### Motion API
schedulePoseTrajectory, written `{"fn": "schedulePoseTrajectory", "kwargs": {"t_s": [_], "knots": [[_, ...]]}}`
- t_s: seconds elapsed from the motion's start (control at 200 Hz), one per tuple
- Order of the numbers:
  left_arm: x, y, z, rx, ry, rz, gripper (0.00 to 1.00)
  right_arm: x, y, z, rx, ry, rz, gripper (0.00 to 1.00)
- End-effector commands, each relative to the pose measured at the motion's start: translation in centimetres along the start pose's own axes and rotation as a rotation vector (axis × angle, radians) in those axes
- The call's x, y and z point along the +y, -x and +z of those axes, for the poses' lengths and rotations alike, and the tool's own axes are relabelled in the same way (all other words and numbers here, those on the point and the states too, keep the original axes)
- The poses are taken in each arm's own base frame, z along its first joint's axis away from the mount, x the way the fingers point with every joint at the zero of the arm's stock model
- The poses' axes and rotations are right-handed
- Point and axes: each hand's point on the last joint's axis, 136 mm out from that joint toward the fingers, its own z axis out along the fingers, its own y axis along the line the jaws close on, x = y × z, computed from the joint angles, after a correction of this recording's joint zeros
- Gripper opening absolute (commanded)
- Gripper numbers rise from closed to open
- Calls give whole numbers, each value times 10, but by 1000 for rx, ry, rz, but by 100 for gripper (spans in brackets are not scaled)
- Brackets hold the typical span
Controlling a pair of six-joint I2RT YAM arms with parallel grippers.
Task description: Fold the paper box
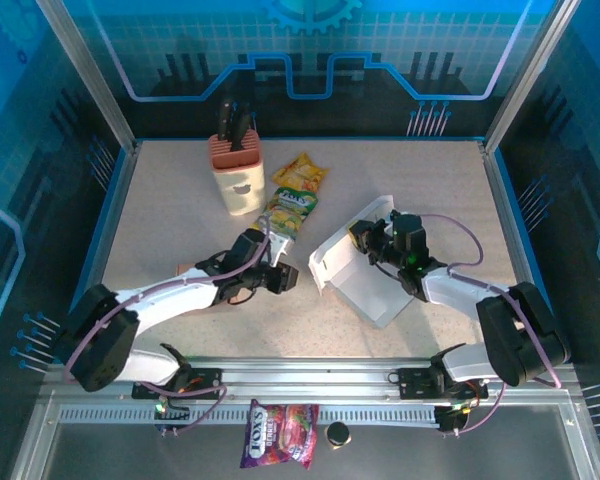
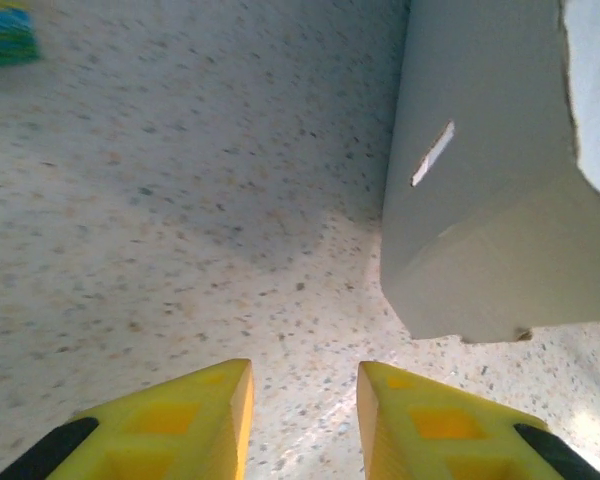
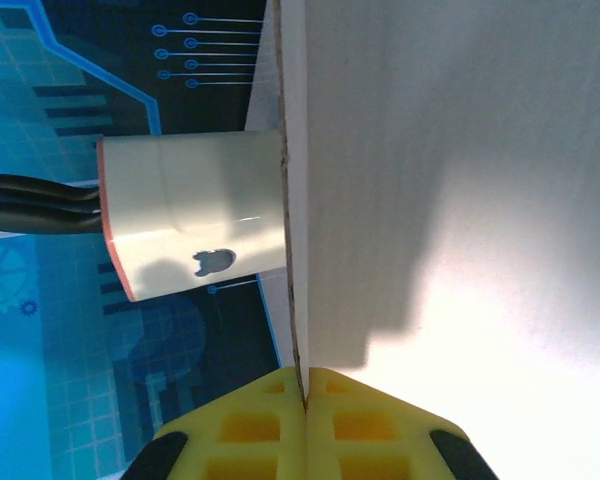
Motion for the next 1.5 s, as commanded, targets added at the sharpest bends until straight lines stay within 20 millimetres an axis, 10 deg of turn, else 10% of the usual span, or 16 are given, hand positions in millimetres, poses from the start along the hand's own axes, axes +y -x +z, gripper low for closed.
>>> {"fn": "schedulePoseTrajectory", "kwargs": {"t_s": [0.0,0.405,1.496], "knots": [[21,8,-17,-44,78,-7,35,44,1,8,4,123,-42,0],[43,1,-22,-20,90,-36,34,17,-11,49,108,140,-38,0],[-23,30,21,-65,-199,155,34,21,-18,42,139,167,-28,0]]}}
